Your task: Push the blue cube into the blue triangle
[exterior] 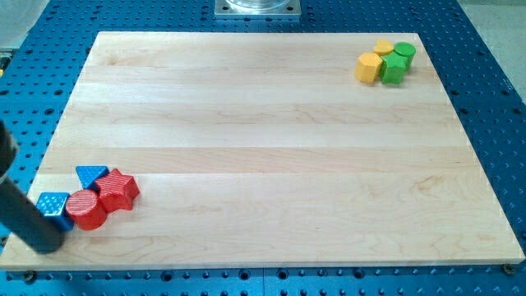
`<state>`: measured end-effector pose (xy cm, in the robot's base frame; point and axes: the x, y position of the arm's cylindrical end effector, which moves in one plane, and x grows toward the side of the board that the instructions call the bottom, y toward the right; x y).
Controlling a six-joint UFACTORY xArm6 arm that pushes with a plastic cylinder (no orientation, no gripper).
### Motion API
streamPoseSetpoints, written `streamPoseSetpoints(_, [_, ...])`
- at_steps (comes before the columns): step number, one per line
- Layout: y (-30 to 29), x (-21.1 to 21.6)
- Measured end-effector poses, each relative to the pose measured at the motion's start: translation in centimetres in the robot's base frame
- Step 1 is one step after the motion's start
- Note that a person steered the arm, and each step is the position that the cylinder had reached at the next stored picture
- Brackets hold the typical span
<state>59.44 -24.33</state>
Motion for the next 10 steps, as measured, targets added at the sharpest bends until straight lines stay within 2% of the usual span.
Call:
streamPoseSetpoints(1, [0.7, -2.2])
streamPoseSetpoints(2, [0.5, -2.2])
streamPoseSetpoints(4, [-5.1, -2.2])
streamPoseSetpoints(5, [-5.1, -3.4])
streamPoseSetpoints(6, [-3.8, -4.5])
streamPoseSetpoints(10, [5.0, -4.2])
